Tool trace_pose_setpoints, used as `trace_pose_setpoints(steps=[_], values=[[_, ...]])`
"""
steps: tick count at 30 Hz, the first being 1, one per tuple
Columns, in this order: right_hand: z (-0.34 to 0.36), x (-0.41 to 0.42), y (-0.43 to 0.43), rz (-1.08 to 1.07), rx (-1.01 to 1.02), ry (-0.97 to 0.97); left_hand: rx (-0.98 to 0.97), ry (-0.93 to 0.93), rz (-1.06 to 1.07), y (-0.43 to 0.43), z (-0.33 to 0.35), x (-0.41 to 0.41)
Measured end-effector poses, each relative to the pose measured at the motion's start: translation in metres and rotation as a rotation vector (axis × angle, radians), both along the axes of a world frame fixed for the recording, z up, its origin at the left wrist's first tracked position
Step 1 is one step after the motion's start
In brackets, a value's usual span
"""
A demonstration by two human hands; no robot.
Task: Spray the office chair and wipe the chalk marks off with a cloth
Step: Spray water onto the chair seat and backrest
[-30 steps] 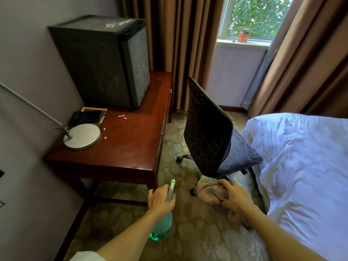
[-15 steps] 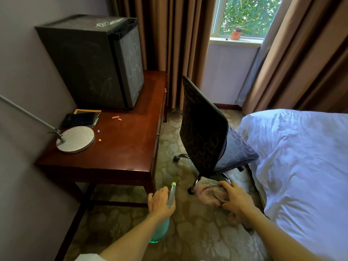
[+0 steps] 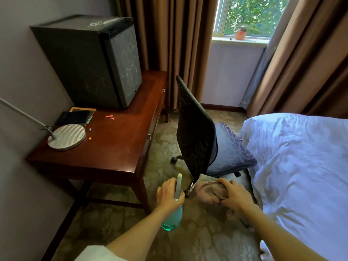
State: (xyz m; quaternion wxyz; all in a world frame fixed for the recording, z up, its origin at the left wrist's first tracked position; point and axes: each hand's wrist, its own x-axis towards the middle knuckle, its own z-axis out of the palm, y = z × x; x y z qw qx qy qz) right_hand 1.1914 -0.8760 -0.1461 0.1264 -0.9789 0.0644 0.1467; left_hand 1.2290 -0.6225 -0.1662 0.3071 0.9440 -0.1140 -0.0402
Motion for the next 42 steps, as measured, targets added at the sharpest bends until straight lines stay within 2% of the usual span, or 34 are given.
trace_pose_setpoints(steps=[4,8,11,19,32,36,42], values=[[0.014,0.006,-0.059,0.010,-0.005,-0.026,0.023,0.004,0.048,-0.056,0.003,-0.003],[0.024,0.004,-0.126,-0.032,0.057,-0.052,-0.041,0.002,0.099,-0.118,0.007,-0.007],[0.030,0.003,-0.169,-0.044,0.030,-0.058,-0.090,-0.006,0.127,-0.160,0.011,-0.011],[0.030,-0.013,-0.231,-0.019,-0.001,-0.056,-0.137,-0.012,0.165,-0.239,0.016,-0.029],[0.014,-0.004,-0.272,-0.052,0.035,-0.049,-0.010,0.098,0.292,-0.280,-0.002,-0.019],[0.008,0.009,-0.279,-0.058,0.040,-0.027,0.086,0.138,0.261,-0.286,-0.013,-0.014],[0.002,0.038,-0.286,-0.044,0.043,0.003,0.049,0.152,0.202,-0.290,-0.015,0.010]])
